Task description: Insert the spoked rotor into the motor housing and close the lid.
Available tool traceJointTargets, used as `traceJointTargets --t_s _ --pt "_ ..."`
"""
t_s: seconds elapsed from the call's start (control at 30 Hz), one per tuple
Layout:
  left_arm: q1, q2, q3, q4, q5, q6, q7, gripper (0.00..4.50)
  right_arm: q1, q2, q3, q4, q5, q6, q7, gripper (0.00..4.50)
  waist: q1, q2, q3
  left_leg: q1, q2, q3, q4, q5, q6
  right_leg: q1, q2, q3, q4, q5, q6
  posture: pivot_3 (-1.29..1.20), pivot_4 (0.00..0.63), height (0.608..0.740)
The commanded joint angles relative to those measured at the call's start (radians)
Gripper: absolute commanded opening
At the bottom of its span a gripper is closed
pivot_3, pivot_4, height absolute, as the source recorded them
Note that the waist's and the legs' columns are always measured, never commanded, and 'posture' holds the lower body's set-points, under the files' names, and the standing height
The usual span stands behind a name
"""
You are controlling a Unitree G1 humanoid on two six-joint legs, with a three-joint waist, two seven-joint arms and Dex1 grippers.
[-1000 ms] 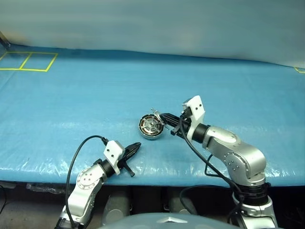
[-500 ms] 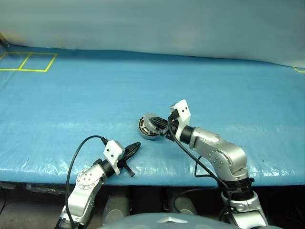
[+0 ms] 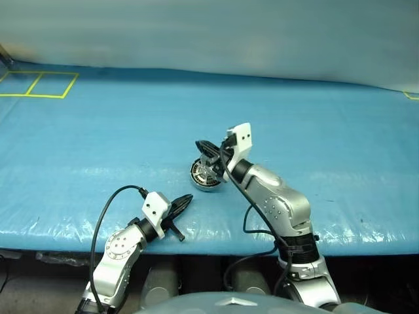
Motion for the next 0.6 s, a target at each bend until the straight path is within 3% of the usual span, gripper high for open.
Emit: traceJointTargets --t_s 0.03,0.23,0.33,0.6 --pt "0.0 -0.004 -0.006 -0.037 -0.001 -0.009 0.001 0.0 0.031 -0.071 -0.032 -0.071 -0.02 -0.046 0.022 0.04 0.0 0.0 0.0 0.0 0.0 0.0 0.0 0.0 0.0 -0.001 0.0 0.0 -0.001 0.0 0.0 0.0 0.15 0.74" --pt "0.0 -0.003 -0.011 -0.037 -0.004 -0.005 0.0 0.0 0.149 -0.204 -0.096 -0.142 -0.009 -0.053 0.054 0.04 -0.001 0.0 0.0 0.0 0.0 0.001 0.0 0.0 0.0 0.001 -0.001 0.0 0.001 0.0 -0.001 0.0 0.15 0.74" --pt "0.001 -0.001 -0.013 -0.036 -0.006 -0.002 -0.002 0.0 0.208 -0.237 -0.115 -0.165 0.03 -0.034 0.083 0.93 -0.002 0.0 0.0 0.0 0.001 0.001 0.0 0.0 0.0 0.001 0.0 0.0 0.001 -0.001 -0.001 0.0 0.15 0.74" --pt "-0.019 0.003 -0.016 -0.03 -0.006 0.005 -0.008 0.0 0.216 -0.153 -0.139 -0.117 0.164 0.021 0.077 3.62 -0.001 0.0 0.0 0.001 0.001 0.001 0.0 0.0 -0.001 0.0 0.0 0.0 0.001 -0.001 -0.001 0.0 0.15 0.74"
